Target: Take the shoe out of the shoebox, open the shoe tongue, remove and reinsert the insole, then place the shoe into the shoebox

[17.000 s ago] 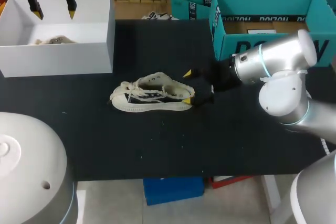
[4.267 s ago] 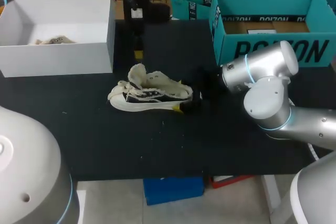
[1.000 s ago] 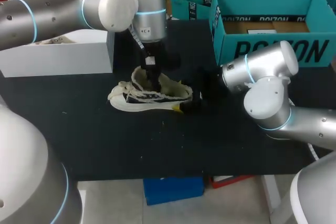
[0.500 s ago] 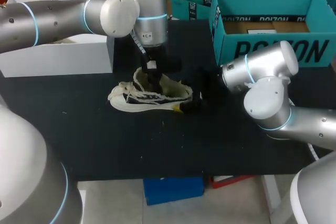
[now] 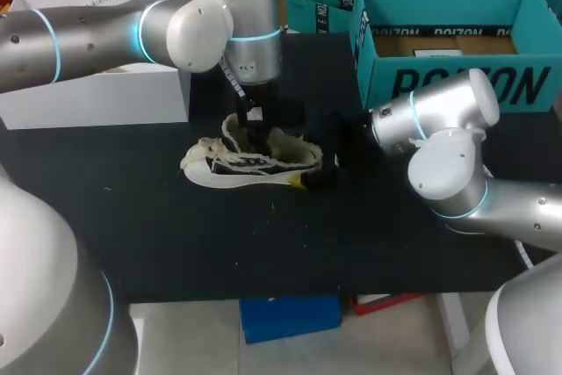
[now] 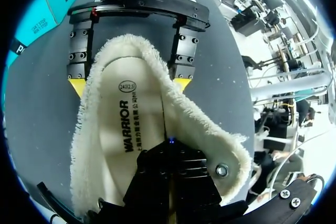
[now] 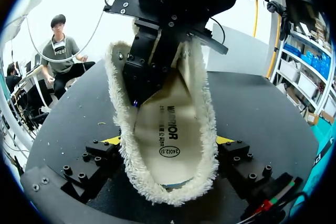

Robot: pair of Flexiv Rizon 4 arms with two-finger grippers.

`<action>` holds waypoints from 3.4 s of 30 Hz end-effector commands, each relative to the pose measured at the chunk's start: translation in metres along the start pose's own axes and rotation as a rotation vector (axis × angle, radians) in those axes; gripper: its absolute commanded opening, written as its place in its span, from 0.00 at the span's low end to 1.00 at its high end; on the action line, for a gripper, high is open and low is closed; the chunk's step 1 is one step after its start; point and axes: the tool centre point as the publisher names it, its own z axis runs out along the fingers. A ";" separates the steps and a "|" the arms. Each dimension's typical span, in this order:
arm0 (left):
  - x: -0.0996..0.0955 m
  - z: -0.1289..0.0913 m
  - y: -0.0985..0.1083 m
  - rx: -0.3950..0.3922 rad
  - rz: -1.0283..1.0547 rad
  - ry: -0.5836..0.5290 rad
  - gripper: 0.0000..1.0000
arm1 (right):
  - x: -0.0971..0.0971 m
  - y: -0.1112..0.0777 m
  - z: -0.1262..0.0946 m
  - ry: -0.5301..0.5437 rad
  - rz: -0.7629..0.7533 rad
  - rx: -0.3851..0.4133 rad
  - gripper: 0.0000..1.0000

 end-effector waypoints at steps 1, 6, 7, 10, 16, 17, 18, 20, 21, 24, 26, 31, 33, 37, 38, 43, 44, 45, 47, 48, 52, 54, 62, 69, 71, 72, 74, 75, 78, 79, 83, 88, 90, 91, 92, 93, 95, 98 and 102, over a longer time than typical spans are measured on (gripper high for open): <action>0.003 0.005 0.000 0.011 0.012 -0.007 0.11 | -0.001 -0.001 0.001 -0.002 0.001 0.001 0.00; 0.004 0.005 -0.002 0.014 0.030 -0.017 0.47 | -0.001 -0.001 0.001 -0.002 0.001 0.001 0.00; 0.004 0.006 -0.002 0.011 0.031 -0.020 0.47 | -0.001 -0.001 0.001 -0.002 0.001 0.001 0.00; 0.004 0.008 -0.001 -0.022 0.021 -0.048 0.45 | -0.001 -0.001 0.001 -0.002 0.001 0.001 0.00; 0.001 0.012 0.003 -0.133 -0.005 -0.142 0.43 | -0.001 -0.001 0.001 -0.002 0.001 0.001 0.00; 0.001 0.012 0.004 -0.155 -0.014 -0.168 0.43 | -0.001 -0.001 0.001 -0.002 0.001 0.001 0.00; 0.001 0.012 0.005 -0.178 -0.021 -0.194 0.42 | -0.001 -0.001 0.001 -0.002 0.001 0.001 0.00; 0.000 0.011 0.007 -0.233 -0.035 -0.258 0.43 | -0.001 -0.001 0.001 -0.002 0.001 0.001 0.00; 0.000 0.010 0.008 -0.263 -0.039 -0.293 0.42 | -0.001 -0.001 0.001 -0.002 0.001 0.001 0.00; 0.002 0.009 0.010 -0.340 -0.039 -0.401 0.42 | -0.001 -0.001 0.001 -0.002 0.001 0.001 0.00; 0.002 0.008 0.011 -0.371 -0.040 -0.455 0.41 | -0.001 -0.001 0.001 -0.002 0.001 0.001 0.00; -0.003 0.010 0.018 -0.443 -0.037 -0.588 0.41 | -0.001 -0.001 0.001 -0.002 0.001 0.001 0.00; -0.004 0.011 0.020 -0.463 -0.043 -0.641 0.40 | -0.001 -0.001 0.001 -0.002 0.001 0.001 0.00; -0.009 0.012 0.026 -0.464 -0.061 -0.744 0.40 | -0.001 -0.001 0.001 -0.002 0.001 0.001 0.00; -0.011 0.012 0.028 -0.457 -0.071 -0.766 0.39 | -0.001 -0.001 0.001 -0.002 0.001 0.001 0.00; -0.023 0.008 0.034 -0.432 -0.081 -0.854 0.39 | -0.001 -0.001 0.001 -0.002 0.001 0.001 0.00; -0.025 0.007 0.035 -0.422 -0.082 -0.867 0.38 | -0.001 -0.001 0.001 -0.002 0.001 0.001 0.00; -0.027 0.007 0.036 -0.416 -0.082 -0.877 0.38 | -0.001 -0.001 0.001 -0.002 0.001 0.001 0.00; -0.030 0.005 0.038 -0.399 -0.083 -0.902 0.38 | -0.001 -0.001 0.001 -0.002 0.001 0.001 0.00; -0.032 0.003 0.038 -0.394 -0.083 -0.922 0.38 | -0.001 -0.001 0.001 -0.002 0.001 0.001 0.00; -0.039 -0.003 0.042 -0.362 -0.085 -0.952 0.38 | -0.001 -0.001 0.001 -0.002 0.001 0.001 0.00; -0.045 -0.005 0.043 -0.349 -0.089 -0.958 0.38 | -0.001 -0.001 0.001 -0.002 0.001 0.001 0.00; -0.057 -0.005 0.040 -0.308 -0.061 -0.904 0.11 | -0.001 -0.001 0.001 -0.002 0.001 0.001 0.00; -0.038 -0.017 0.034 -0.245 -0.032 -0.825 0.00 | -0.001 -0.001 0.001 -0.002 0.001 0.001 0.00; -0.028 -0.022 0.032 -0.231 -0.034 -0.817 0.00 | -0.001 -0.001 0.001 -0.002 0.001 0.001 0.00; -0.025 -0.024 0.031 -0.224 -0.036 -0.816 0.00 | -0.001 -0.001 0.001 -0.002 0.001 0.001 0.00; -0.015 -0.032 0.030 -0.195 -0.033 -0.795 0.00 | -0.001 -0.001 0.001 -0.002 0.001 0.001 0.00; -0.011 -0.036 0.029 -0.181 -0.027 -0.781 0.00 | -0.001 -0.001 0.001 -0.002 0.001 0.001 0.00; -0.002 -0.046 0.028 -0.132 -0.015 -0.727 0.00 | -0.001 -0.001 0.001 -0.002 0.001 0.001 0.00; 0.000 -0.048 0.029 -0.116 -0.011 -0.704 0.00 | -0.001 -0.001 0.001 -0.002 0.001 0.001 0.00; 0.003 -0.051 0.029 -0.084 -0.013 -0.648 0.00 | -0.001 -0.001 0.001 -0.002 0.001 0.001 0.00; 0.004 -0.048 0.029 -0.059 -0.016 -0.601 0.00 | -0.001 -0.001 0.001 -0.002 0.001 0.001 0.00; 0.004 -0.047 0.031 -0.045 -0.018 -0.581 0.00 | -0.001 -0.001 0.001 -0.002 0.001 0.001 0.00; 0.003 -0.047 0.031 -0.043 -0.020 -0.575 0.00 | -0.001 -0.001 0.001 -0.002 0.001 0.001 0.00; 0.003 -0.046 0.031 -0.037 -0.020 -0.569 0.00 | -0.001 -0.001 0.001 -0.002 0.001 0.001 0.00; 0.003 -0.046 0.031 -0.035 -0.019 -0.565 0.00 | -0.001 -0.001 0.001 -0.002 0.001 0.001 0.00; 0.002 -0.046 0.031 -0.035 -0.018 -0.562 0.00 | -0.001 -0.001 0.001 -0.002 0.001 0.001 0.00; 0.000 -0.045 0.028 -0.040 -0.009 -0.553 0.00 | -0.001 -0.001 0.001 -0.002 0.001 0.001 0.00; -0.007 -0.039 0.018 -0.063 0.004 -0.549 0.42 | -0.001 -0.001 0.001 -0.002 0.001 0.001 0.00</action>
